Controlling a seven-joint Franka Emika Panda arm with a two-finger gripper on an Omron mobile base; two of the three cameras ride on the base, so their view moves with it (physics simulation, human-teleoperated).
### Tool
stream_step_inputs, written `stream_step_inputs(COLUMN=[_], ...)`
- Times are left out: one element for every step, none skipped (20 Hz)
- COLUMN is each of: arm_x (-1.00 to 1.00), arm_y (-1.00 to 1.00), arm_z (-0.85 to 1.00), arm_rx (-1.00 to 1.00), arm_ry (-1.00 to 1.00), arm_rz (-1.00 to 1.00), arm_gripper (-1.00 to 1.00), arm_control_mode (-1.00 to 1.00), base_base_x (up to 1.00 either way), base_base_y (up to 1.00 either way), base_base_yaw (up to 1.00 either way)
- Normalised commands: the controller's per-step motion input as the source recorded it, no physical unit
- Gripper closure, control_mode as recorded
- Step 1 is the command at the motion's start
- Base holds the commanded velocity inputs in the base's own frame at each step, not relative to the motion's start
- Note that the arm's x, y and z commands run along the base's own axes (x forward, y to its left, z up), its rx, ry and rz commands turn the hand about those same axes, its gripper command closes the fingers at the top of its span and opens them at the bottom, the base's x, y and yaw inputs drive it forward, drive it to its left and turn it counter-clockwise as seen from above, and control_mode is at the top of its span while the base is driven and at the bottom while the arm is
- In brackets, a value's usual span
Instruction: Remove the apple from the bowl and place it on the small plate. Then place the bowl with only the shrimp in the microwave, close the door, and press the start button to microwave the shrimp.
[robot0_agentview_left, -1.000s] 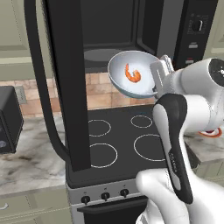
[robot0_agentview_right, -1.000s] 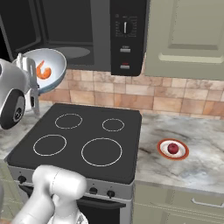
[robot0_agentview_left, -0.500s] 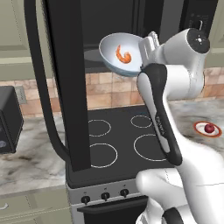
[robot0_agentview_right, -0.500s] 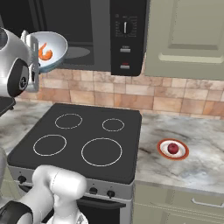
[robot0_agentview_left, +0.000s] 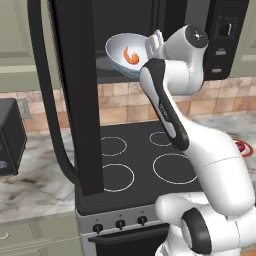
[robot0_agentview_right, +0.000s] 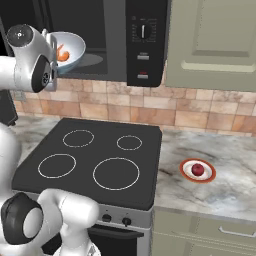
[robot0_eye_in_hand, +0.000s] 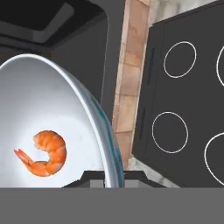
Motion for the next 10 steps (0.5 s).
stream_step_inputs(arm_x=[0.89, 0.91, 0.91, 0.91, 0.96, 0.94, 0.91, 0.86, 0.82, 0.77], arm_y=[0.0, 0.0, 0.0, 0.0, 0.0, 0.03, 0.0, 0.01, 0.1, 0.04], arm_z=[0.0, 0.0, 0.0, 0.0, 0.0, 0.0, 0.0, 0.0, 0.0, -0.09], arm_rx=[0.03, 0.02, 0.04, 0.02, 0.01, 0.0, 0.0, 0.0, 0.0, 0.0], arm_ry=[0.01, 0.0, 0.0, 0.0, 0.02, 0.02, 0.03, 0.02, 0.01, 0.01], arm_rz=[0.0, 0.0, 0.0, 0.0, 0.0, 0.0, 0.0, 0.0, 0.0, 0.0], arm_gripper=[1.0, 1.0, 1.0, 1.0, 1.0, 1.0, 1.0, 1.0, 1.0, 1.0], arm_control_mode=[-1.0, -1.0, -1.0, -1.0, -1.0, -1.0, -1.0, -1.0, -1.0, -1.0], base_base_x=[0.0, 0.0, 0.0, 0.0, 0.0, 0.0, 0.0, 0.0, 0.0, 0.0], base_base_y=[0.0, 0.0, 0.0, 0.0, 0.0, 0.0, 0.0, 0.0, 0.0, 0.0], base_base_yaw=[0.0, 0.0, 0.0, 0.0, 0.0, 0.0, 0.0, 0.0, 0.0, 0.0])
